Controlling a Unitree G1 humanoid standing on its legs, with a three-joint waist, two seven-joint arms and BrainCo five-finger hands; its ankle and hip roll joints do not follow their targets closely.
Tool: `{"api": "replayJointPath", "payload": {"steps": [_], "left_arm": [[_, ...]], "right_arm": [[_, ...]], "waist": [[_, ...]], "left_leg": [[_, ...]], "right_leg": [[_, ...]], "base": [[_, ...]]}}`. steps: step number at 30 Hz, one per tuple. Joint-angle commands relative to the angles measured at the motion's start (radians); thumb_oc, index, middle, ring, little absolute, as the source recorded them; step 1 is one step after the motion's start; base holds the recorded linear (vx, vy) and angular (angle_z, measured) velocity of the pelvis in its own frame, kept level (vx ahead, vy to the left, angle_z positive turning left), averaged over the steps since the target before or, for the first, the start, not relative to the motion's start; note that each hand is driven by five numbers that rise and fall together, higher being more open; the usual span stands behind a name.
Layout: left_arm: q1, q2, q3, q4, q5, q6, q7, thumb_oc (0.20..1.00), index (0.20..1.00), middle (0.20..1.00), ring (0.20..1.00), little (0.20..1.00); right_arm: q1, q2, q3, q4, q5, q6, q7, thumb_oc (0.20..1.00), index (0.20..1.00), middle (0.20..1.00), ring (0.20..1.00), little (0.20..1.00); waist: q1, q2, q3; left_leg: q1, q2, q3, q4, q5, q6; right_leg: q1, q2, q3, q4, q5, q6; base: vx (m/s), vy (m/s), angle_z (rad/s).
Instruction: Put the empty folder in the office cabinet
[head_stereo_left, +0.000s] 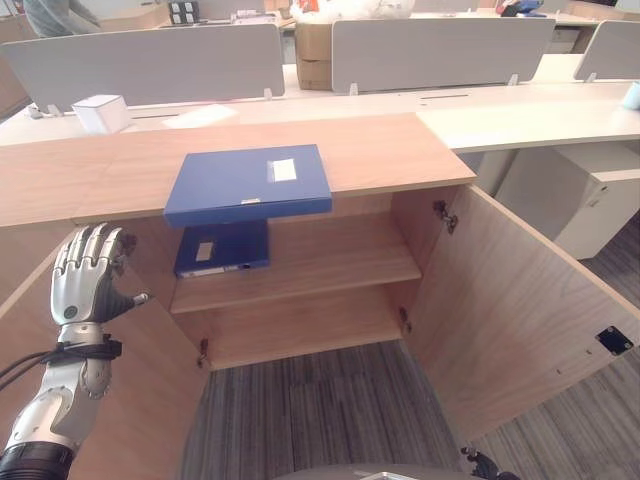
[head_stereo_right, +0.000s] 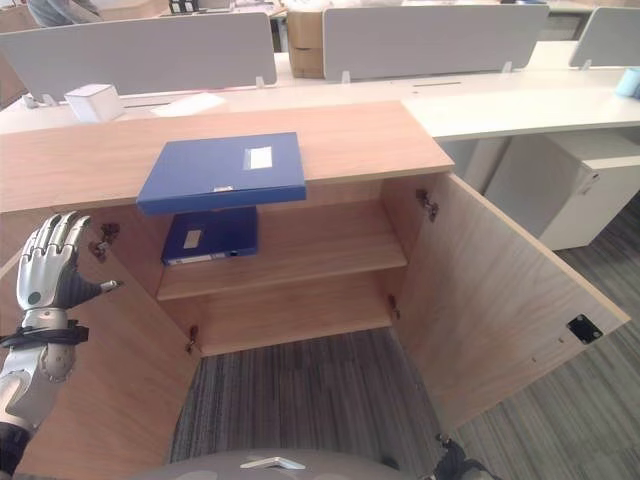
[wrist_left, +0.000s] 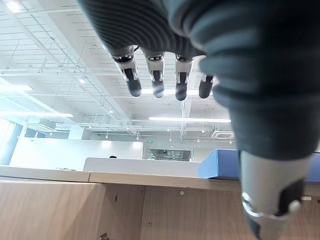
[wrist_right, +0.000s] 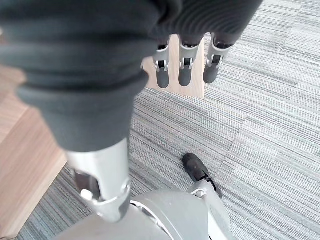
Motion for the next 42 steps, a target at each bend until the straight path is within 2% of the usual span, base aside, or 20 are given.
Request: {"api": "replayJointPath", "payload": {"steps": [1, 7, 20, 21, 22, 23, 25, 33, 42], "left_arm": [[-0.183, 0.115, -0.023, 0.090, 0.033, 0.009, 0.062, 1.000, 1.000, 1.000, 1.000, 1.000], [-0.245, 0.129, -0.084, 0.147, 0.031, 0.016, 0.071, 1.000, 1.000, 1.000, 1.000, 1.000], [-0.261, 0.132, -0.099, 0.164, 0.028, 0.016, 0.073, 1.000, 1.000, 1.000, 1.000, 1.000], [-0.278, 0.133, -0.115, 0.173, 0.020, 0.017, 0.069, 1.000, 1.000, 1.000, 1.000, 1.000], [-0.392, 0.142, -0.232, 0.275, 0.002, 0.024, 0.067, 1.000, 1.000, 1.000, 1.000, 1.000], [-0.392, 0.142, -0.232, 0.275, 0.002, 0.024, 0.067, 1.000, 1.000, 1.000, 1.000, 1.000], [-0.478, 0.146, -0.311, 0.362, -0.004, 0.034, 0.081, 1.000, 1.000, 1.000, 1.000, 1.000], [-0.590, 0.141, -0.413, 0.462, -0.031, 0.035, 0.087, 1.000, 1.000, 1.000, 1.000, 1.000], [-0.660, 0.132, -0.475, 0.512, -0.036, 0.036, 0.084, 1.000, 1.000, 1.000, 1.000, 1.000]], "right_arm": [[-0.072, -0.015, 0.047, -0.002, 0.025, -0.031, -0.021, 1.000, 1.000, 1.000, 1.000, 1.000], [-0.058, -0.020, 0.047, -0.014, 0.028, -0.035, -0.023, 1.000, 1.000, 1.000, 1.000, 1.000], [-0.056, -0.023, 0.047, -0.020, 0.028, -0.035, -0.022, 1.000, 1.000, 1.000, 1.000, 1.000], [-0.051, -0.027, 0.054, -0.027, 0.029, -0.035, -0.021, 1.000, 1.000, 1.000, 1.000, 1.000], [-0.057, -0.034, 0.085, -0.024, 0.033, -0.040, -0.029, 1.000, 1.000, 1.000, 1.000, 1.000], [-0.057, -0.034, 0.085, -0.024, 0.033, -0.040, -0.029, 1.000, 1.000, 1.000, 1.000, 1.000], [-0.051, -0.044, 0.082, -0.040, 0.037, -0.047, -0.039, 1.000, 1.000, 1.000, 1.000, 1.000], [-0.055, -0.052, 0.090, -0.034, 0.043, -0.056, -0.055, 1.000, 1.000, 1.000, 1.000, 1.000], [-0.057, -0.054, 0.097, -0.039, 0.050, -0.056, -0.054, 1.000, 1.000, 1.000, 1.000, 1.000]], "waist": [[-0.026, 0.011, 0.026], [-0.041, 0.004, 0.028], [-0.041, 0.003, 0.029], [-0.052, 0.002, 0.029], [-0.086, 0.003, 0.022], [-0.086, 0.003, 0.022], [-0.090, 0.002, 0.020], [-0.111, 0.001, 0.015], [-0.120, 0.000, 0.015]], "left_leg": [[0.034, 0.023, -0.046, 0.001, -0.094, -0.021], [0.038, 0.019, -0.033, 0.001, -0.100, -0.019], [0.037, 0.018, -0.032, 0.001, -0.100, -0.019], [0.038, 0.017, -0.029, 0.001, -0.101, -0.017], [0.046, 0.012, -0.011, 0.001, -0.107, -0.016], [0.046, 0.012, -0.011, 0.001, -0.107, -0.016], [0.058, 0.013, 0.010, 0.001, -0.113, -0.018], [0.069, 0.014, 0.029, 0.001, -0.118, -0.019], [0.074, 0.015, 0.042, 0.001, -0.120, -0.020]], "right_leg": [[0.038, -0.070, 0.023, 0.005, -0.008, 0.058], [0.028, -0.069, 0.039, 0.005, -0.001, 0.063], [0.026, -0.069, 0.042, 0.006, 0.000, 0.063], [0.022, -0.068, 0.047, 0.006, 0.002, 0.064], [0.009, -0.067, 0.074, 0.005, 0.007, 0.068], [0.009, -0.067, 0.074, 0.005, 0.007, 0.068], [0.003, -0.062, 0.090, 0.005, 0.009, 0.069], [-0.004, -0.055, 0.108, 0.005, 0.016, 0.073], [-0.012, -0.049, 0.123, 0.005, 0.019, 0.075]], "base": [[0.04, 0.017, -0.04], [0.02, 0.013, -0.13], [0.00, 0.000, -0.02], [0.09, 0.034, -0.01], [0.09, 0.034, -0.01], [0.11, 0.024, 0.00], [0.05, 0.007, -0.04], [0.02, 0.001, -0.27], [0.01, -0.002, -0.05]]}}
